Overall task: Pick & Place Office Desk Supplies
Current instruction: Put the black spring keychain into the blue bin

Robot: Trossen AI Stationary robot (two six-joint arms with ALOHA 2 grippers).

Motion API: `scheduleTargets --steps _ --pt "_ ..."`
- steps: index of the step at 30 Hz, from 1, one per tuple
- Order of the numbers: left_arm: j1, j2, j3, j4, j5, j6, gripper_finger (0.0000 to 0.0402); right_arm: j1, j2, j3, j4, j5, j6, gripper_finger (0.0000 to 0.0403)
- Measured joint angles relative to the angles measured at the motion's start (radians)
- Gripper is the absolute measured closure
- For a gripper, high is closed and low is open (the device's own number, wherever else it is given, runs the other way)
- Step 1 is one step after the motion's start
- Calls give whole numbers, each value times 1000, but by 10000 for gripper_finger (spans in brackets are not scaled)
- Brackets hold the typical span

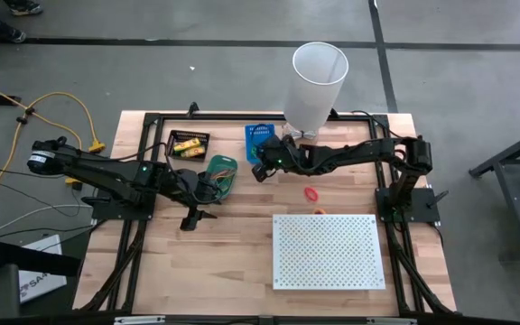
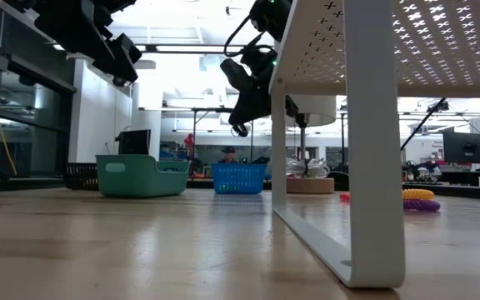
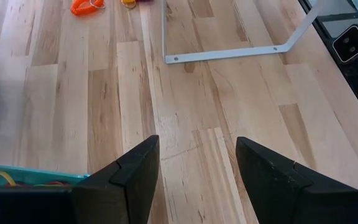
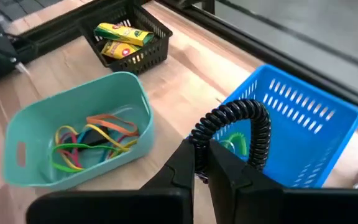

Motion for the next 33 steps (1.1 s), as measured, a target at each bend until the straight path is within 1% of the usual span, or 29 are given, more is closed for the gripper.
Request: scheduleTargets --steps 5,10,13,18,22,26,29,33 --pt "0 0 0 0 0 0 195 -2 0 0 0 49 -99 387" --pt "0 0 0 0 0 0 195 -24 0 0 0 40 -130 387" --pt "0 0 0 0 0 0 195 -39 20 0 41 36 -104 387" --pt "0 0 0 0 0 0 195 -65 72 0 133 -17 -27 387" --pt "0 0 0 0 0 0 195 -73 110 4 188 -16 19 387" --pt "0 0 0 1 0 0 195 -72 147 40 165 -18 53 387" --pt "0 0 0 1 0 0 195 -71 160 66 115 -17 78 387" --pt "0 0 0 1 0 0 195 -68 160 67 60 11 120 387"
